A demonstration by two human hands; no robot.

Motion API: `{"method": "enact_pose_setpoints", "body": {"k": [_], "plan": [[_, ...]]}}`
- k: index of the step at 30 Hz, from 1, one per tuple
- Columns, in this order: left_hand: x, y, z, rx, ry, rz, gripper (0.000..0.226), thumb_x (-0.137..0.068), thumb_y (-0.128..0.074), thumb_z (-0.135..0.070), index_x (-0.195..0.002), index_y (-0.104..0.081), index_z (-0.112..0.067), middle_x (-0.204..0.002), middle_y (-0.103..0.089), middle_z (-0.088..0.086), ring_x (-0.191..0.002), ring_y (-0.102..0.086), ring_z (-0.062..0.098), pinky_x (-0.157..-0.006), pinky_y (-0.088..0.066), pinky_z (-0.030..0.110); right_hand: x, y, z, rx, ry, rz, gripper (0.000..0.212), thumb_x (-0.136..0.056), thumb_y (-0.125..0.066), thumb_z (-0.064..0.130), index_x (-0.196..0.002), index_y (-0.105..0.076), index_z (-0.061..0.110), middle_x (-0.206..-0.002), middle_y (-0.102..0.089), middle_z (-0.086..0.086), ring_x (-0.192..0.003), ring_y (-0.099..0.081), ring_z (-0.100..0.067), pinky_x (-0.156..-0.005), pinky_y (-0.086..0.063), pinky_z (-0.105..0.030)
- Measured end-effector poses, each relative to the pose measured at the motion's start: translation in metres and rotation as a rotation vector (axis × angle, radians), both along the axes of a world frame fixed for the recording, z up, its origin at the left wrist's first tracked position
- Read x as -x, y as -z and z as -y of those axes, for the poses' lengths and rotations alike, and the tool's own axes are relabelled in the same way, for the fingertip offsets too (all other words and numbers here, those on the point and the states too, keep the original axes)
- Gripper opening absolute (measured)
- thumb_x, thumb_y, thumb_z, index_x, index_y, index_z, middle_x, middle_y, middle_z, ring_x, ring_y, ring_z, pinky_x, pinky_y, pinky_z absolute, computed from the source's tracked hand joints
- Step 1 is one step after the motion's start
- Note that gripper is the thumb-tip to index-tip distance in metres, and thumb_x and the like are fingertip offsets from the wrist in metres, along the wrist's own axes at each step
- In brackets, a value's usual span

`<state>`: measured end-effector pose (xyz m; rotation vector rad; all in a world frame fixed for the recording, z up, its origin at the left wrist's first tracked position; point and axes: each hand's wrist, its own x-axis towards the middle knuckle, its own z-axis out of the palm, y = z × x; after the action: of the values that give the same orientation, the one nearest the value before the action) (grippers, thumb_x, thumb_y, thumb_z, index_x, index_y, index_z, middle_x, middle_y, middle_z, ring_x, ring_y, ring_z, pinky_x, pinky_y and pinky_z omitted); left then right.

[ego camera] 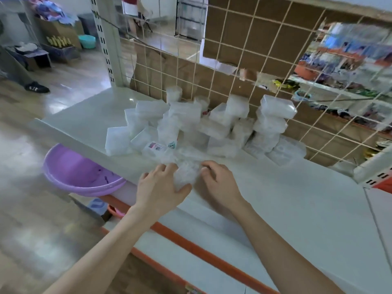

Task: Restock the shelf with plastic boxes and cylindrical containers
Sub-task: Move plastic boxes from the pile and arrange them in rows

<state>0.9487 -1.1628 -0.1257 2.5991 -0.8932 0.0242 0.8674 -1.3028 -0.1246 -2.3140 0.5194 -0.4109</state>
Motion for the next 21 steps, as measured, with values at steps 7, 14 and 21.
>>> {"method": "enact_pose_setpoints", "body": {"k": [7,14,21], "plan": [[-0.017,-0.031,0.005,0.411,0.110,-0.518,0.045,-0.070,-0.040,-0.052,-0.059,-0.052,-0.010,-0.049,-0.047,-0.006,-0.050,-0.045,0.014,-0.052,-0.032,0.029,0.015,-0.023,-0.001,-0.385,-0.018,0.263,0.023,-0.097,-0.042,0.009,-0.111,-0.055,0.023,-0.103,-0.058,0.016,-0.087,-0.053,0.015,-0.078,-0.038,-0.003],[-0.028,-0.035,0.029,0.510,0.046,-0.999,0.048,-0.088,-0.040,-0.048,-0.065,-0.064,-0.013,-0.049,-0.062,0.003,-0.041,-0.055,0.011,-0.046,-0.034,0.023,0.021,-0.039,0.003,-0.428,0.045,0.246,0.039,-0.091,-0.051,0.001,-0.100,-0.052,0.039,-0.094,-0.061,0.013,-0.085,-0.056,-0.005,-0.077,-0.044,-0.012],[-0.021,-0.034,0.032,0.571,0.242,-0.948,0.029,-0.095,-0.040,-0.038,-0.092,-0.062,-0.019,-0.070,-0.067,-0.004,-0.053,-0.059,0.004,-0.057,-0.043,0.021,0.024,-0.040,0.008,-0.585,0.246,0.296,0.022,-0.091,-0.053,0.004,-0.098,-0.059,0.024,-0.090,-0.062,0.001,-0.082,-0.059,-0.014,-0.070,-0.049,-0.026]]}}
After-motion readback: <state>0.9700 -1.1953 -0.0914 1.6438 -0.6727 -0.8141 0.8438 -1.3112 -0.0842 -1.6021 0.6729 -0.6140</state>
